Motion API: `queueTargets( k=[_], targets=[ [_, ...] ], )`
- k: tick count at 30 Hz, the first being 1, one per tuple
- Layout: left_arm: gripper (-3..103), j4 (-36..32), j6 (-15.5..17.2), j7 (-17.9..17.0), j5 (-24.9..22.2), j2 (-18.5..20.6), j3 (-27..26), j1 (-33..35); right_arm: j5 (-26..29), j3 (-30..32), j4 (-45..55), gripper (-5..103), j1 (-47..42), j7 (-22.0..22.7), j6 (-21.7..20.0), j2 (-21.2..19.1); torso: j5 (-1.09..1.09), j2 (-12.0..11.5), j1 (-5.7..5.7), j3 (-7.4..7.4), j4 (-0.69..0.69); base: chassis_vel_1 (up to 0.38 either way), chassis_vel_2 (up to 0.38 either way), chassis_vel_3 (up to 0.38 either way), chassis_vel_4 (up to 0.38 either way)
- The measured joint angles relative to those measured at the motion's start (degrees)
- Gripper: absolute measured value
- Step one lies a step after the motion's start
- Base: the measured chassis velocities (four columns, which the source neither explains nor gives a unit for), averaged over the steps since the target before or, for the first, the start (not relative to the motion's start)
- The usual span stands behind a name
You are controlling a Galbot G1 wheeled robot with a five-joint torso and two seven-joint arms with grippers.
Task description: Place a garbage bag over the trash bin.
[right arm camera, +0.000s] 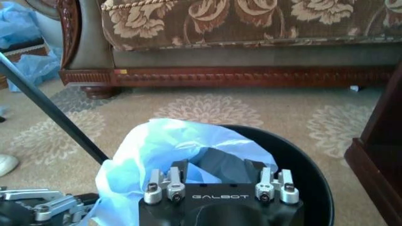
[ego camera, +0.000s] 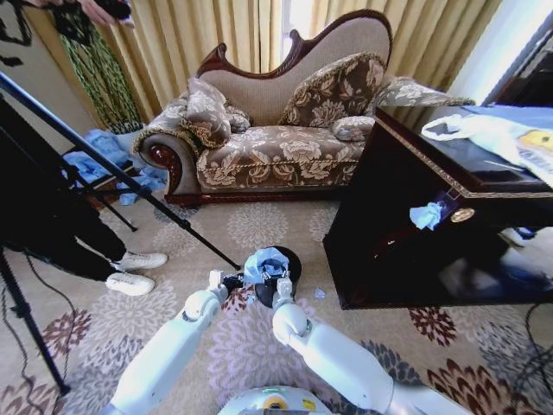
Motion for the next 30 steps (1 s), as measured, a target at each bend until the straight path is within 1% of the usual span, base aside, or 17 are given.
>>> queueTargets(
  k=[2, 3, 18, 20, 23, 24, 27, 29, 30],
  targets=[
    [0, 0.0, -0.1, 0.1, 0.0, 0.0, -0.1, 0.1, -0.1, -0.1, -0.3, 53, 0.2, -0.1, 0.0, -0.1, 0.0, 0.0, 0.0, 0.0, 0.0, 0.0, 0.0, 0.0, 0.0],
    [0, 0.0, -0.2, 0.2, 0.0, 0.0, -0.1, 0.0, -0.3, -0.3, -0.7, 51, 0.4, -0.2, 0.0, -0.3, 0.0, 0.0, 0.0, 0.0, 0.0, 0.0, 0.0, 0.0, 0.0],
    [0, 0.5, -0.7, 0.9, -0.1, -0.5, -0.2, -0.4, -0.2, -3.9, -2.4, 50, 2.1, -0.5, -0.8, -1.1, 0.0, 0.0, 0.0, 0.0, 0.0, 0.0, 0.0, 0.0, 0.0],
    [0, 0.5, -0.7, 0.9, -0.1, -0.6, -0.2, -0.3, -0.5, -4.1, -3.0, 49, 2.4, -0.5, -0.8, -1.0, 0.0, 0.0, 0.0, 0.0, 0.0, 0.0, 0.0, 0.0, 0.0],
    [0, 0.3, -0.7, 1.0, -0.1, -0.7, -0.2, -0.3, -1.1, -4.4, -4.4, 35, 3.2, -0.7, -0.8, -0.9, 0.01, 0.0, 0.0, 0.0, 0.0, 0.0, 0.0, 0.0, 0.0],
    [0, 0.3, -0.7, 1.0, -0.1, -0.7, -0.2, -0.3, -1.1, -4.4, -4.4, 35, 3.2, -0.7, -0.8, -0.9, 0.01, 0.0, 0.0, 0.0, 0.0, 0.0, 0.0, 0.0, 0.0],
    [0, 0.2, -0.7, 1.0, -0.1, -0.8, -0.3, -0.3, -1.2, -4.6, -4.7, 19, 3.8, -0.7, -1.0, -1.1, 0.0, 0.0, 0.0, 0.0, 0.0, 0.0, 0.0, 0.0, 0.0],
    [0, 0.2, -0.7, 1.0, -0.1, -0.9, -0.3, -0.3, -1.1, -4.7, -4.7, 19, 3.9, -0.6, -1.0, -1.1, 0.0, 0.0, 0.0, 0.0, 0.0, 0.0, 0.0, 0.0, 0.0],
    [0, 0.2, -0.7, 1.0, -0.1, -1.0, -0.3, -0.3, -1.1, -4.9, -4.7, 14, 3.9, -0.6, -1.0, -1.2, 0.0, 0.0, 0.0, 0.0, 0.0, 0.0, 0.0, 0.0, 0.0]
  ],
)
